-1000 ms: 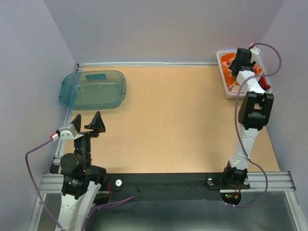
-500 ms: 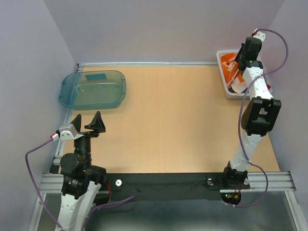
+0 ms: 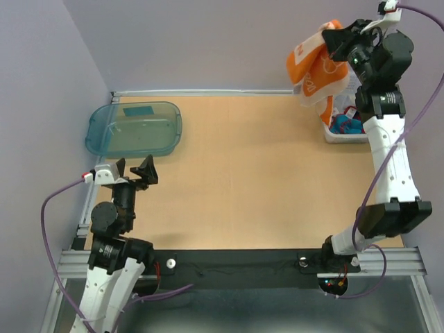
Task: Fold and stack the towels
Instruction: Move the towel to the center of the board, then flatten out the crumpled towel
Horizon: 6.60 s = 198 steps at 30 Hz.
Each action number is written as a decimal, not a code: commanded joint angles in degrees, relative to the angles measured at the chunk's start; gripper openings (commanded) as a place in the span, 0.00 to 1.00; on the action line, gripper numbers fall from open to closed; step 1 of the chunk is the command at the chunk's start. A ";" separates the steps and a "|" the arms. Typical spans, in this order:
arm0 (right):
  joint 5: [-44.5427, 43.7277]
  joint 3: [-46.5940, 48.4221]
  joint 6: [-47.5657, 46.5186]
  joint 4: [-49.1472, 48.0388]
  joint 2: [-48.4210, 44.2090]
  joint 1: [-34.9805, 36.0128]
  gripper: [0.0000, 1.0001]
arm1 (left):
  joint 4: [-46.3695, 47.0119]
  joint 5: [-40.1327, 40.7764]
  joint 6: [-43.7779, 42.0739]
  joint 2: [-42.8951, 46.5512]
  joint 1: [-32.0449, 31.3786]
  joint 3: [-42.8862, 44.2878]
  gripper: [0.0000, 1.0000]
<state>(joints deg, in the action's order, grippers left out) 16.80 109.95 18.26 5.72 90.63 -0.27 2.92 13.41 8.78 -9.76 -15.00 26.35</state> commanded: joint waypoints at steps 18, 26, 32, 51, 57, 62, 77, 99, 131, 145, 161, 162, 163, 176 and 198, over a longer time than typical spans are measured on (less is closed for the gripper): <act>13.08 -66.79 17.07 7.82 -25.70 46.22 0.43 | -5.38 -27.99 22.42 -11.24 -0.11 7.84 0.98; -11.80 -61.00 11.45 17.21 -28.66 47.65 0.89 | -8.10 -35.73 24.97 -17.48 -1.34 2.84 0.98; -22.51 -59.24 9.95 19.16 -26.92 31.94 0.93 | -5.74 -32.66 26.56 -21.61 -5.64 0.81 0.98; -32.00 -52.82 11.01 16.17 -5.91 13.90 0.68 | -8.88 -21.32 15.58 -89.01 -24.46 46.93 0.80; -30.86 -52.82 11.53 12.75 -2.13 13.28 0.75 | -9.60 -20.88 15.39 -98.60 -24.90 51.61 0.72; -29.02 -52.73 9.43 11.34 0.60 13.37 0.80 | -7.85 -20.79 17.15 -101.51 -25.95 46.45 0.62; -13.38 -54.58 2.92 10.37 2.71 14.51 0.70 | -5.81 -17.28 34.28 -76.83 -27.88 12.86 0.45; -12.23 -34.63 -11.04 16.26 11.23 5.28 0.66 | -17.24 -12.43 2.51 -91.02 -14.97 49.12 0.90; -11.44 -31.82 -22.74 17.05 25.03 4.84 0.48 | -21.02 -16.66 -16.51 -108.36 -12.24 66.11 0.72; -11.35 -34.71 -24.24 17.40 26.97 5.02 0.07 | -17.86 -18.24 -13.70 -112.06 -11.80 68.31 0.73; -11.70 -35.51 -25.47 17.58 26.71 5.72 0.00 | -18.12 -18.33 -12.29 -115.57 -11.89 70.68 0.64; -11.87 -35.51 -25.47 17.58 26.79 5.72 0.00 | -18.30 -18.33 -12.29 -115.66 -11.89 70.60 0.63; -12.22 -35.51 -25.47 17.58 26.71 5.72 0.00 | -18.39 -18.42 -12.20 -115.92 -11.98 70.42 0.60; -12.31 -32.88 -24.85 17.49 24.68 5.90 0.01 | -17.95 -15.79 -9.65 -113.82 -12.77 61.89 0.00; -13.98 11.33 -22.57 17.58 9.14 5.81 0.00 | -20.68 -1.54 -16.60 -88.34 -12.06 100.03 0.00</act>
<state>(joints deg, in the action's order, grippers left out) 4.80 115.83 -3.16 24.86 104.68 6.17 -19.25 10.15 -6.00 -103.37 -27.64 122.85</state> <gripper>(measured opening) 0.035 0.058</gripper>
